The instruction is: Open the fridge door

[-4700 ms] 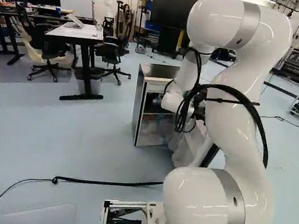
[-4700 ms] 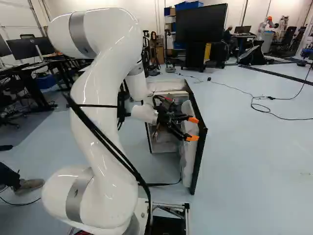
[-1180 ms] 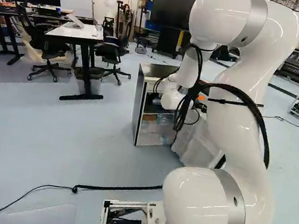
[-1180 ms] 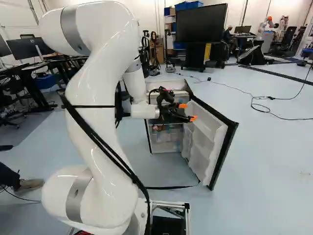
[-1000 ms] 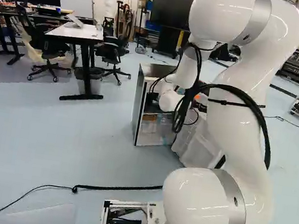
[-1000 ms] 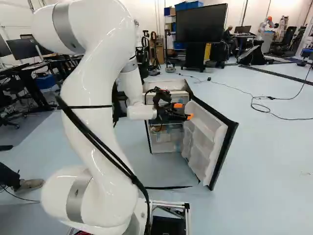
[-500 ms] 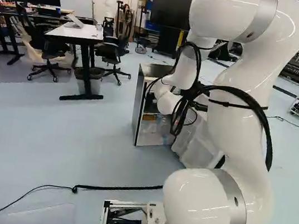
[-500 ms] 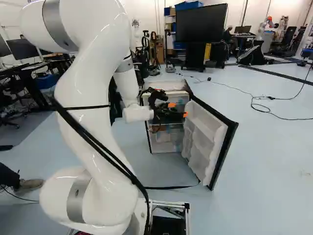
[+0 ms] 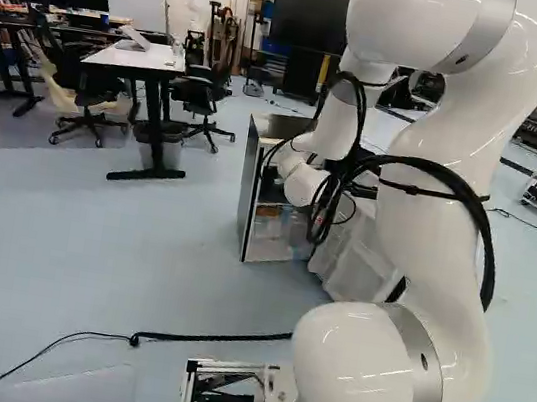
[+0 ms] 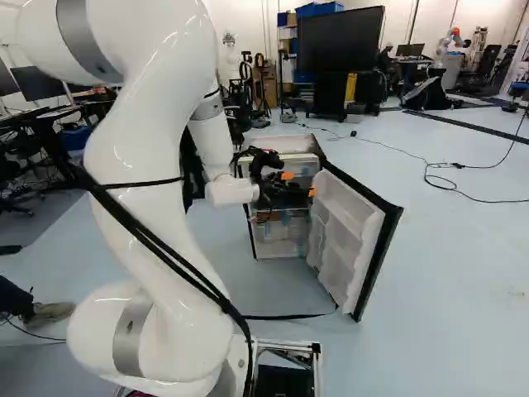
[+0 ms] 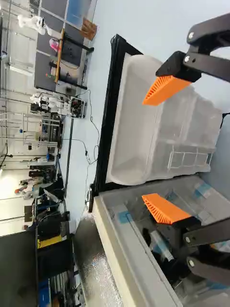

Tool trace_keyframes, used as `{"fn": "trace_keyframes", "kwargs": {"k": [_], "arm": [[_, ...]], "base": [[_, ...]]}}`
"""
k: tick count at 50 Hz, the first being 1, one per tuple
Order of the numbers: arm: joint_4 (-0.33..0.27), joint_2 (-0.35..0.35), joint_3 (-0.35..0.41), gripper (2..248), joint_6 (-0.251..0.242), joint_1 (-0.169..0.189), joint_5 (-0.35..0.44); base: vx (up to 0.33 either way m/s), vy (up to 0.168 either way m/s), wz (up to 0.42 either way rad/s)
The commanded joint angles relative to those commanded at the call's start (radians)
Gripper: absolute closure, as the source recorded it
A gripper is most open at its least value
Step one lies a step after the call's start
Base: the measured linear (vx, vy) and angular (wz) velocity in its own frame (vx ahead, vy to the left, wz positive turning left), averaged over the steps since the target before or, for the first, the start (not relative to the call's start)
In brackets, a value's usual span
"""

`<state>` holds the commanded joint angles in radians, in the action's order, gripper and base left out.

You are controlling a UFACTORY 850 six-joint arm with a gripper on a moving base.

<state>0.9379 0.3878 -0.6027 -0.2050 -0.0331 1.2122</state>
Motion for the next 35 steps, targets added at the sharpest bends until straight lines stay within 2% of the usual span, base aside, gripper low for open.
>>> {"fn": "trace_keyframes", "kwargs": {"k": [18, 35], "arm": [[-0.095, -0.068, 0.052, 3, 0.021, 0.003, -0.034], [-0.217, -0.154, 0.119, 3, 0.047, 0.008, -0.079]], "base": [[0.0, 0.0, 0.0], [0.0, 0.0, 0.0]]}}
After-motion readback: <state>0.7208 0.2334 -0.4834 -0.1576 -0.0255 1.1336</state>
